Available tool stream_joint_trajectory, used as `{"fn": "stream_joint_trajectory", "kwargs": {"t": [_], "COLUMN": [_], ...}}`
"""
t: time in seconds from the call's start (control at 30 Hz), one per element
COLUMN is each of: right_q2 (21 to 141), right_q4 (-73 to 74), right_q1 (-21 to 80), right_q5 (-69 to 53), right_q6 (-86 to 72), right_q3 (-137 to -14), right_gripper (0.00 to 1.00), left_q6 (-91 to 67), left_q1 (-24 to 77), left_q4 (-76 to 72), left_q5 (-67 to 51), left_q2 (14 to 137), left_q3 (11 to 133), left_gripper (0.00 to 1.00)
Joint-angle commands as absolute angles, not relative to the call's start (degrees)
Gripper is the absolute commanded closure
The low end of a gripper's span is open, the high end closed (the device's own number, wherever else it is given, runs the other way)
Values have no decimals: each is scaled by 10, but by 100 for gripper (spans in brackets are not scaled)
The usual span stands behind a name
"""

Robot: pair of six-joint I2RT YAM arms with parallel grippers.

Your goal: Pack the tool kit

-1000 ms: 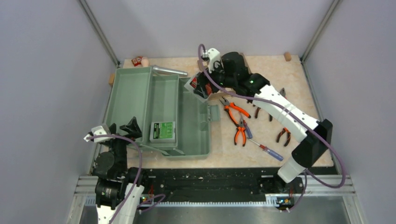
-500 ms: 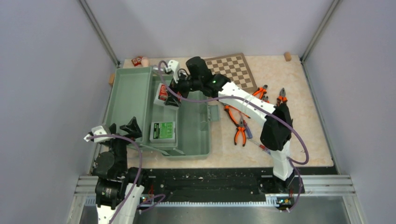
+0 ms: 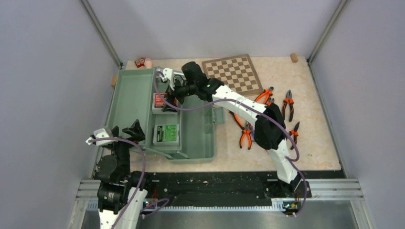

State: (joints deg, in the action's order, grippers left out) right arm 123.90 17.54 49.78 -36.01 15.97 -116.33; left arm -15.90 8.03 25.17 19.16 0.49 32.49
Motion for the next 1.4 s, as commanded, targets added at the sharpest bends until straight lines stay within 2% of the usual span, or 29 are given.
{"fn": "stream_joint_trajectory", "kwargs": {"t": [0.0, 0.23, 0.57, 0.87, 1.2, 1.37], "right_q2": [1247, 1261, 1222, 1130, 926, 808], "right_q4": [127, 153, 150, 153, 186, 209], "right_q1": [501, 501, 501, 498, 434, 377], "right_q5": [-389, -366, -334, -234, 27, 105], "right_q6": [191, 201, 163, 133, -34, -97], "right_q3": [-1218, -1224, -1232, -1166, -929, -796], "right_gripper": [44, 35, 2, 1, 1, 4], "left_q6": [-152, -152, -152, -153, -153, -155], "left_q1": [82, 82, 82, 82, 82, 82], "left_q4": [218, 219, 220, 222, 222, 223], "left_q5": [197, 194, 195, 196, 199, 202], "left_q2": [-37, -37, -39, -41, -44, -43], "left_q3": [322, 322, 323, 323, 324, 324], "left_gripper": [4, 4, 4, 4, 4, 4]}}
